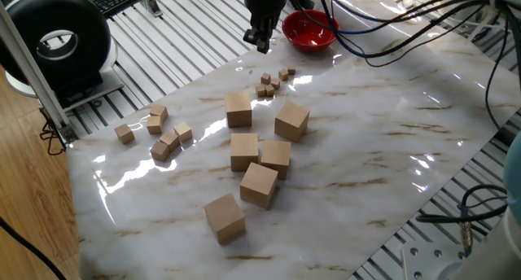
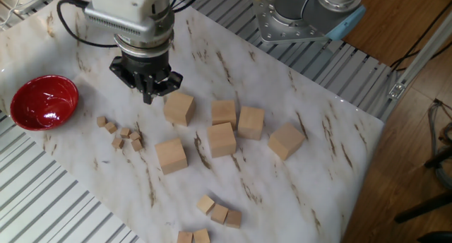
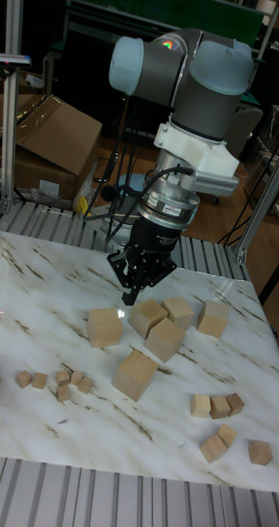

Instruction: Pick up one small block

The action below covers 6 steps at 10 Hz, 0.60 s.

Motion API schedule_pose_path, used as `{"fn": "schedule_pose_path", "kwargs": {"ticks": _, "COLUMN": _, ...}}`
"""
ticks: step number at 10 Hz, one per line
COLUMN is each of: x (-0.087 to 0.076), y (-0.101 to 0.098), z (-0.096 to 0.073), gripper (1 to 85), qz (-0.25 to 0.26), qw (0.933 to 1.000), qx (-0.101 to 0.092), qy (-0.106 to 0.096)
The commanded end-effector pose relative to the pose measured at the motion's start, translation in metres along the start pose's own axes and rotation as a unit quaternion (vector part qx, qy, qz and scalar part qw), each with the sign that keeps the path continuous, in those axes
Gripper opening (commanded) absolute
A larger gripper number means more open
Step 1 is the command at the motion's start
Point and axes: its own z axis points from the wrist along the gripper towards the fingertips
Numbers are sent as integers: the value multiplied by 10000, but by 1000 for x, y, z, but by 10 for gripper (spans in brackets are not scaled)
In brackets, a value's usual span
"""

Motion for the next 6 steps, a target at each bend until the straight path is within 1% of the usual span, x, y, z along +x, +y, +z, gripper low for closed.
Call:
{"fn": "schedule_pose_path", "kwargs": {"ticks": 1, "x": 1, "y": -1, "z": 15, "gripper": 10, "qz": -1275, "qw": 9912, "qx": -236, "qy": 253}}
{"fn": "schedule_pose_path", "kwargs": {"ticks": 2, "x": 2, "y": -5, "z": 29, "gripper": 10, "qz": -1894, "qw": 9804, "qx": -354, "qy": 416}}
{"fn": "schedule_pose_path", "kwargs": {"ticks": 3, "x": 7, "y": -7, "z": 33, "gripper": 10, "qz": -2351, "qw": 9698, "qx": -388, "qy": 512}}
{"fn": "schedule_pose_path", "kwargs": {"ticks": 4, "x": 19, "y": 0, "z": 31, "gripper": 10, "qz": -2620, "qw": 9614, "qx": -551, "qy": 636}}
{"fn": "schedule_pose_path", "kwargs": {"ticks": 5, "x": 30, "y": 11, "z": 32, "gripper": 10, "qz": -2834, "qw": 9533, "qx": -776, "qy": 705}}
{"fn": "schedule_pose_path", "kwargs": {"ticks": 6, "x": 29, "y": 8, "z": 39, "gripper": 10, "qz": -2970, "qw": 9507, "qx": -622, "qy": 634}}
